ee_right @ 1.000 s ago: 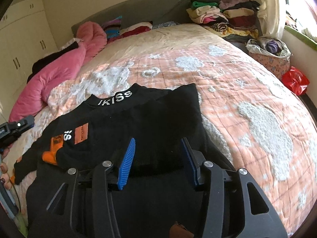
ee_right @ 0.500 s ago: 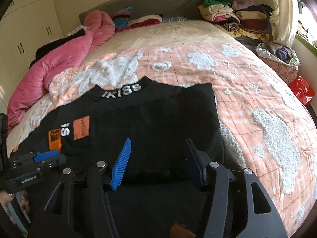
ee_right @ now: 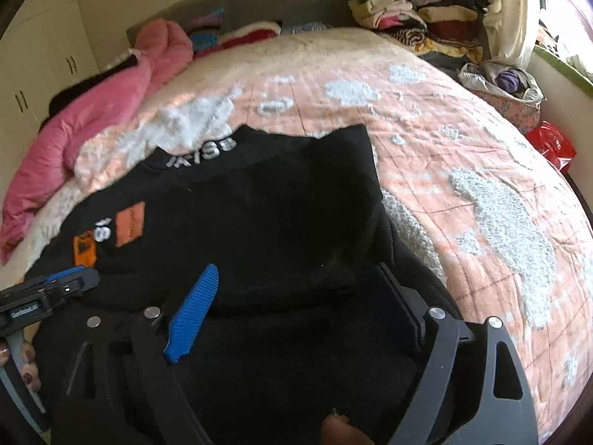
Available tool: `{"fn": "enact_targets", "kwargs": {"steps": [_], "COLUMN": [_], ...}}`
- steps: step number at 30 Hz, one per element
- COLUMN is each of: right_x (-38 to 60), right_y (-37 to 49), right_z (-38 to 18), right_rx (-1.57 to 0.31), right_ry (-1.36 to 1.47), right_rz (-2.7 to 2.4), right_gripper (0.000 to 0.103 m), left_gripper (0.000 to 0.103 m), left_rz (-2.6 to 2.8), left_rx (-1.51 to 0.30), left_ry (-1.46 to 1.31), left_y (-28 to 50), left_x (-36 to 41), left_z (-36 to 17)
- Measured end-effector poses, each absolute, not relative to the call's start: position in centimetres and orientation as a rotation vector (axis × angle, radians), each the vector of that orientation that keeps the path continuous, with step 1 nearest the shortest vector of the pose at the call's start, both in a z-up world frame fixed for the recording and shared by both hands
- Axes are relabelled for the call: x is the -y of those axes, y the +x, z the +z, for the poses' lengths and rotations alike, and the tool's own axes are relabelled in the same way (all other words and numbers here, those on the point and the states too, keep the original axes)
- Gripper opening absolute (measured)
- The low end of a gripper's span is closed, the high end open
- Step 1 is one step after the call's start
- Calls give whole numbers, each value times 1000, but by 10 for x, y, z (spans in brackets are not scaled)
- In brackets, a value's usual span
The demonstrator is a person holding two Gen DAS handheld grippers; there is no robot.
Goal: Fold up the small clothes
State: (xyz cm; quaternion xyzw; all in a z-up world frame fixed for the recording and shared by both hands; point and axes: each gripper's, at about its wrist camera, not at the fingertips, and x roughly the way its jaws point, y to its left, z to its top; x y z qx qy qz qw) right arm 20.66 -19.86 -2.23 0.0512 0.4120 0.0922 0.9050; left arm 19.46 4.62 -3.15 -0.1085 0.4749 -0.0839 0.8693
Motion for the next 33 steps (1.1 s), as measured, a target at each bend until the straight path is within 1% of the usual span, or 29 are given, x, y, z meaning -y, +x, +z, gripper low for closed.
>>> {"fn": "enact_targets", "kwargs": {"steps": [1, 3, 5, 8, 9, 10, 12, 14, 16, 17, 18, 21, 33], "right_x": [199, 200, 202, 201, 200, 199, 198, 198, 198, 197, 197, 194, 174], "right_y": [204, 198, 193, 187, 185, 183, 181, 180, 179, 178, 177, 175, 164], "right_z": [-20, -16, -13, -11, -11, -11, -10, -9, -9, -8, -7, -5, 11], "right_rx": [-843, -828, -814, -808, -805, -804, -799, -795, -794, -792, -789, -780, -744], "right_ry": [109, 117, 132, 138, 142, 146, 149, 156, 160, 160, 161, 164, 139], "right_rz": [192, 189, 196, 198, 201, 206, 206, 206, 204, 203, 209, 220, 269], "right_gripper": [84, 92, 97, 99, 99, 99, 99, 99, 99, 99, 99, 99, 99], "left_gripper": [46, 49, 51, 51, 53, 59, 67, 70, 78, 81, 86, 93, 94], "left_rz": [-177, -170, -165, -154, -154, -154, -148, -145, -138, -136, -135, -123, -86], "left_rx": [-987, -979, -976, -968, -964, -961, -950, -936, -919, -909, -903, -893, -860], "left_ry": [-228, -224, -227, -216, -217, -219, -220, -217, -213, -214, -216, -215, -226], "left_y": [194, 193, 194, 193, 193, 192, 191, 190, 188, 187, 186, 185, 175], "left_x": [-46, -46, -47, -47, -47, -48, -48, -49, -50, -51, -52, -55, -71], "left_z": [-30, -27, -26, -24, -23, -22, -19, -16, -12, -10, -9, -7, 0]}}
